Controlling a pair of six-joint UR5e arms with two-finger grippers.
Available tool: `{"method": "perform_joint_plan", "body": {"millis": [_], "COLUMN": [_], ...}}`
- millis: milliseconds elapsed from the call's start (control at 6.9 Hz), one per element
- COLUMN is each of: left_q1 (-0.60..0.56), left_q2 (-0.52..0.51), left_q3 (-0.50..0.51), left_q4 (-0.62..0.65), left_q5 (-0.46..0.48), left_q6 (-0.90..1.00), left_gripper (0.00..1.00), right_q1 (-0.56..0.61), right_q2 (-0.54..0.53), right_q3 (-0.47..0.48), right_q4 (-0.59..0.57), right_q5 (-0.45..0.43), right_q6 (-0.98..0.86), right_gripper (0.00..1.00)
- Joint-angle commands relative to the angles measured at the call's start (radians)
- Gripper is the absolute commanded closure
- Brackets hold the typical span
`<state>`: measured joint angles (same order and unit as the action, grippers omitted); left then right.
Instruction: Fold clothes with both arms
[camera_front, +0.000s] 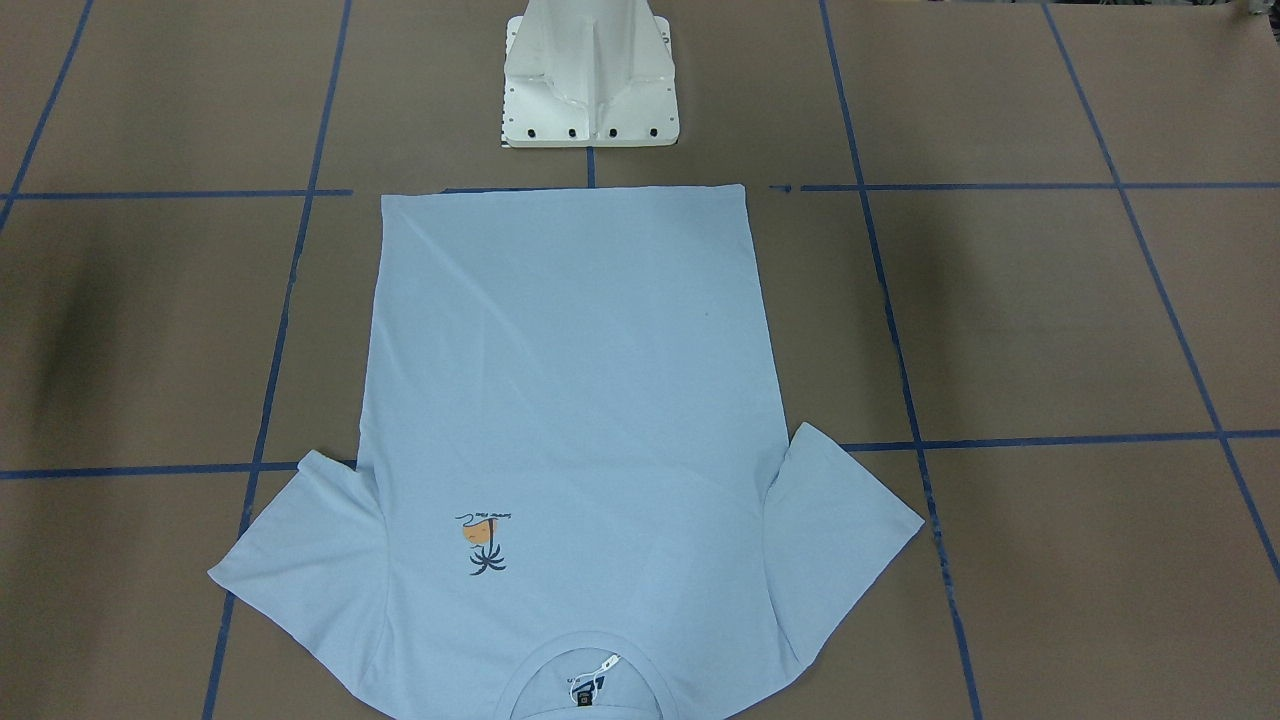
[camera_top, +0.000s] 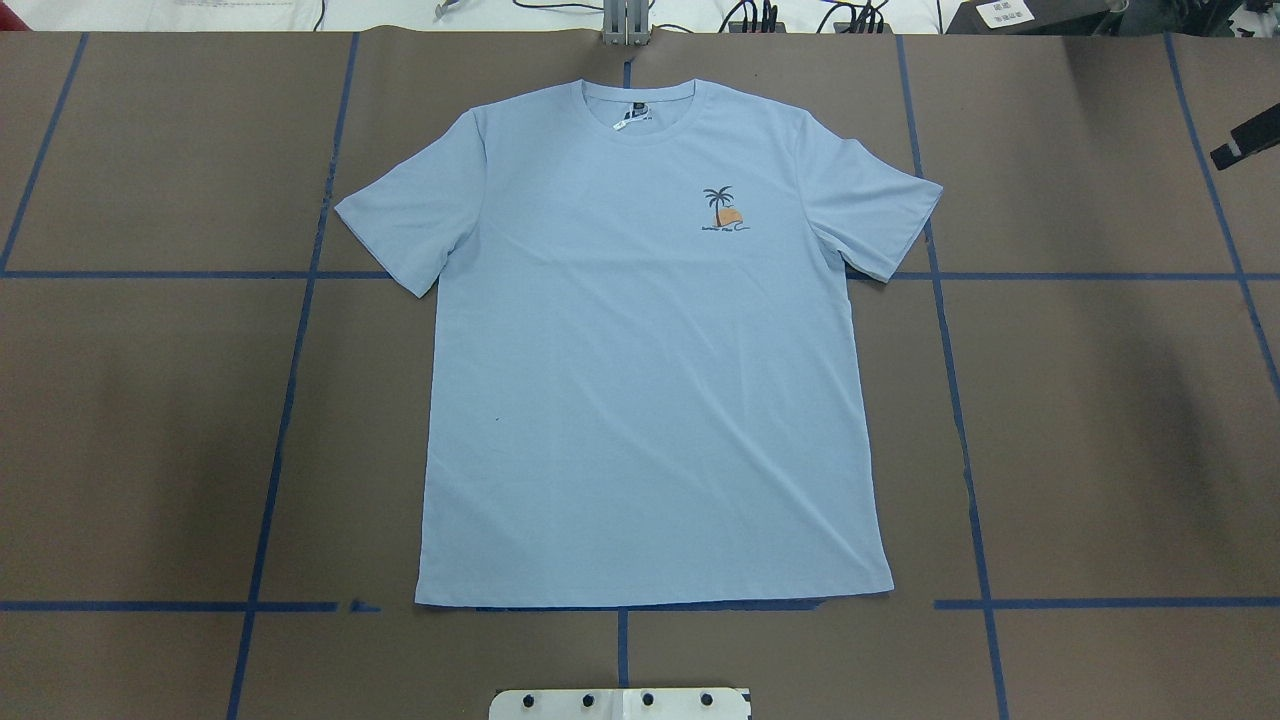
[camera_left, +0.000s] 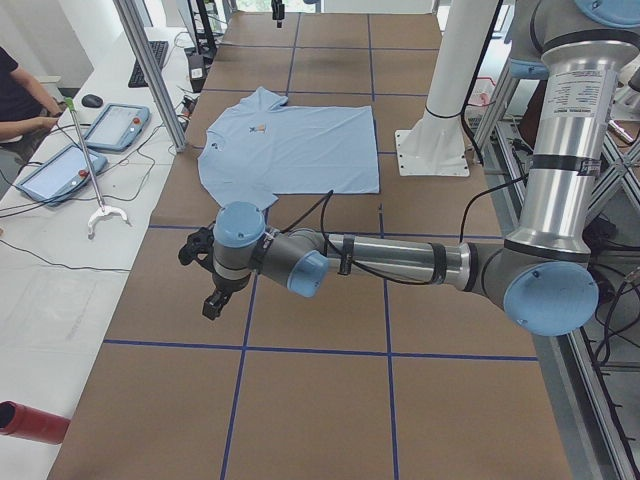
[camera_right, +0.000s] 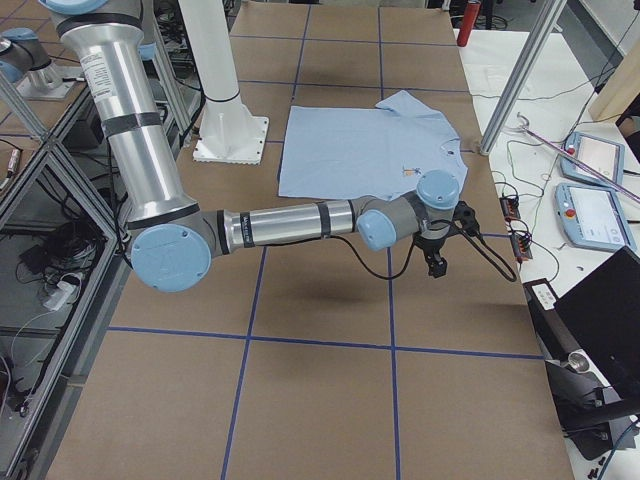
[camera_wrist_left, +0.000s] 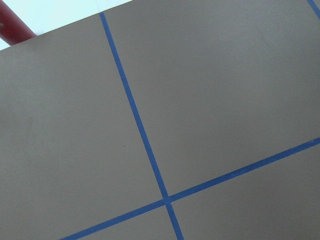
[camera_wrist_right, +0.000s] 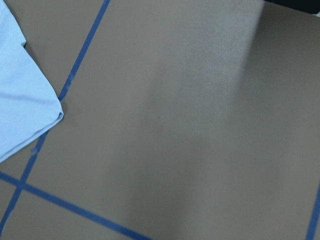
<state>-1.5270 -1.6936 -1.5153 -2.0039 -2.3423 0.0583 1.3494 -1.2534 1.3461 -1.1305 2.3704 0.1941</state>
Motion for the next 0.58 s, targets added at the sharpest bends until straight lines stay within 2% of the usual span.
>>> {"method": "perform_joint_plan", "body": {"millis": [0,290,435], "left_q1": [0.037,0.038,0.039], "left_q2": [-0.055,-0.044,-0.046], "left_q3": [0.046,0.038,0.044], "left_q4": [-0.050,-0.094,-0.120], "left_q5": [0.000,-0.005,-0.005], "left_q6": [-0.089,-0.122,-0.153], "left_gripper": [0.01,0.01,0.01], "right_q1": [-0.141,-0.298,-0.337], "right_q2": [0.138,0.219,0.244], "right_q3": [-0.206,-0.209,-0.222], "right_q4": [0.236,0.247,0.250], "right_q5": [-0.023,-0.223,-0.267], "right_q6": [0.255,0.400,0.457], "right_gripper": [0.00,0.00,0.00]}}
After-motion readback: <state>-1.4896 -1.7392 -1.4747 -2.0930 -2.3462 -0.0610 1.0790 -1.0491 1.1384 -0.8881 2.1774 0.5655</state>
